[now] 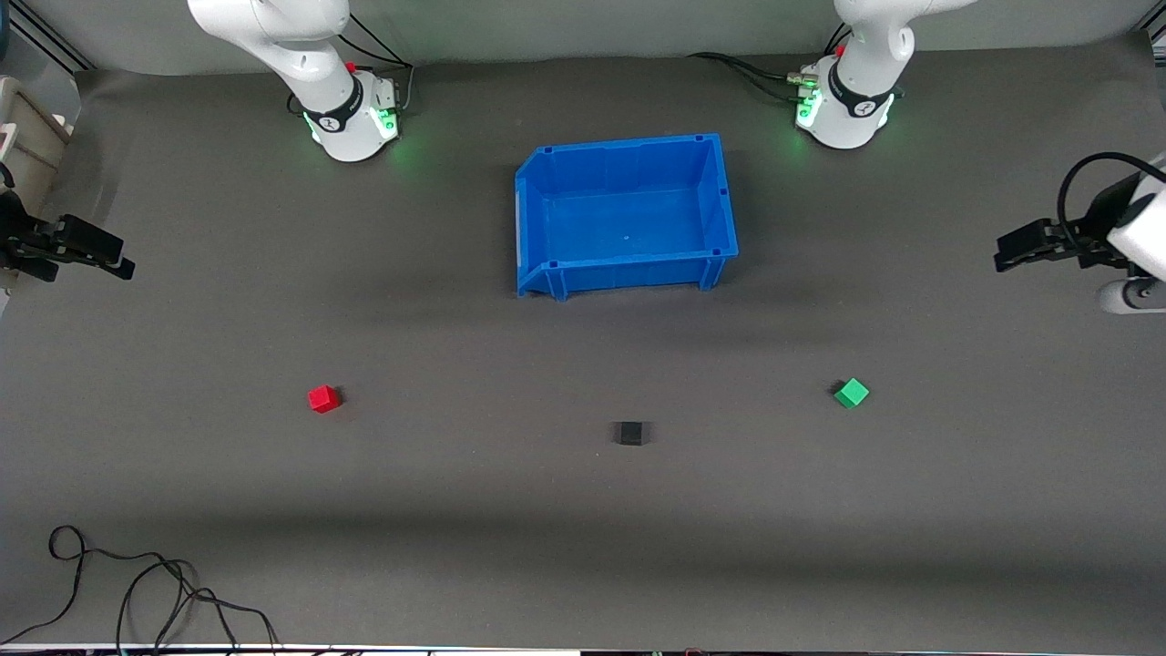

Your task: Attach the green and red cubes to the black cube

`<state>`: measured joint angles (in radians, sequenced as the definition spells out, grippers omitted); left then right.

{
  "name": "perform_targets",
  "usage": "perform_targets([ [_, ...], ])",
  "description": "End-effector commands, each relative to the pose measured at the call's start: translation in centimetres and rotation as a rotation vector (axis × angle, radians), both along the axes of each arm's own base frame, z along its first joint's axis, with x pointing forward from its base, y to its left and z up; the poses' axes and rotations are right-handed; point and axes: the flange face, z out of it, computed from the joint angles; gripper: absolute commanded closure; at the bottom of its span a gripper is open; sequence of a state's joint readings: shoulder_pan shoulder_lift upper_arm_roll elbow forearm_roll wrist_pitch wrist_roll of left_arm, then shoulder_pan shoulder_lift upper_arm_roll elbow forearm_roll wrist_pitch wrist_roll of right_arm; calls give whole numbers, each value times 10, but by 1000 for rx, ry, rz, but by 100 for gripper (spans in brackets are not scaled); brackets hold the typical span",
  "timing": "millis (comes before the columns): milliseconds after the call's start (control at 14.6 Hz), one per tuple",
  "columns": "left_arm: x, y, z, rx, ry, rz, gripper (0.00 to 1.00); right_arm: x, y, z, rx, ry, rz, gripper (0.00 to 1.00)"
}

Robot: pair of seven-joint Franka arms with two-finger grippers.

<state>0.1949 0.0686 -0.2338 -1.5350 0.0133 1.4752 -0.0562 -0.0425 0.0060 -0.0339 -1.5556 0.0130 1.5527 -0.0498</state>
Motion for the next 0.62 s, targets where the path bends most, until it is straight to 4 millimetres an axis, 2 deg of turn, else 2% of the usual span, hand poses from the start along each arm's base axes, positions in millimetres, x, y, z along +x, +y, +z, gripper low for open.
perform_targets([
  [0,3,-1,9,11,-42,-1,0,3,-3,9,-12,-5,13,0],
  [137,3,2,9,11,-40,6,0,13,-4,-6,-10,42,16,0],
  [274,1,5,5,4,-17,15,0,15,-3,-1,-8,42,19,0],
  [343,-7,5,-4,17,35,14,0,15,-3,0,-9,41,16,0],
  [548,-6,5,-17,23,64,30,0,15,-3,-2,-8,44,16,0],
])
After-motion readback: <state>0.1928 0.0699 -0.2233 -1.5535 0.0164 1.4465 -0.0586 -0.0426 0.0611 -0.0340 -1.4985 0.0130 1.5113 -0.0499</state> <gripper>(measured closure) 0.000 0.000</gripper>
